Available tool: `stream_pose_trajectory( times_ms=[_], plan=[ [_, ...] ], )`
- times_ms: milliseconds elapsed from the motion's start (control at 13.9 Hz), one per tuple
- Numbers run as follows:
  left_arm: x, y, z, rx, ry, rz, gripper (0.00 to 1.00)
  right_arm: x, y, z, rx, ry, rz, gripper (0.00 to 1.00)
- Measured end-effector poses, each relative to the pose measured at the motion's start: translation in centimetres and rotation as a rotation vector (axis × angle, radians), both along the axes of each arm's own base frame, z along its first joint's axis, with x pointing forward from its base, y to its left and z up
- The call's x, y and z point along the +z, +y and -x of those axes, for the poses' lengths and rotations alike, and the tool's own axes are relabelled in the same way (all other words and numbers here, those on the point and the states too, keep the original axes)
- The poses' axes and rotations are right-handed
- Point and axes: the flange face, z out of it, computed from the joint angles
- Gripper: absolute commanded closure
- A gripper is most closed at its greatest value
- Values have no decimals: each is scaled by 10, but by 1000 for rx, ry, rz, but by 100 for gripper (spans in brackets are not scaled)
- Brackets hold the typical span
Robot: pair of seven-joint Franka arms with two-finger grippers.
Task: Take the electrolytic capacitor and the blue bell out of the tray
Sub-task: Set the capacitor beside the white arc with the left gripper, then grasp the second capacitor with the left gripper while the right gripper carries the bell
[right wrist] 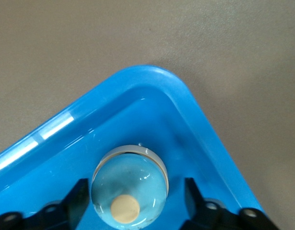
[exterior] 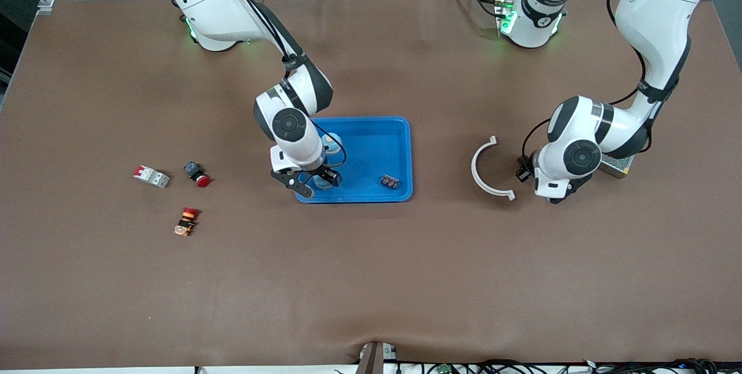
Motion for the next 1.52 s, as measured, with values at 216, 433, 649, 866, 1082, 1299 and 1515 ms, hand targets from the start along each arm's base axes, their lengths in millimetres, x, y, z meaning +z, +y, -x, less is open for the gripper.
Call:
stream_pose_trajectory(
  times_ms=[216, 433, 649, 866, 1082, 1299, 1515],
  plan=[
    [18, -10, -13, -13, -21, -3, 0, 2, 3, -1, 2, -5, -4, 99],
    [62, -37, -33, -26, -29, -12, 0, 6, 9, -5, -6, -11, -9, 100],
    [100, -93, -39, 41, -100, -1, 0, 25, 12, -16, -9, 51, 34, 100],
    [116, -161, -36, 135, -154, 4, 7, 46, 8, -28, 101, 109, 74, 100],
    [109, -231, -31, 172, -160, 39, 12, 45, -24, -43, 288, 137, 145, 100],
    [97, -292, -19, 213, -187, 100, 13, 44, -66, -61, 444, 170, 193, 100],
    [83, -327, -5, 266, -205, 144, 23, 59, -106, -82, 552, 190, 178, 100]
  ],
)
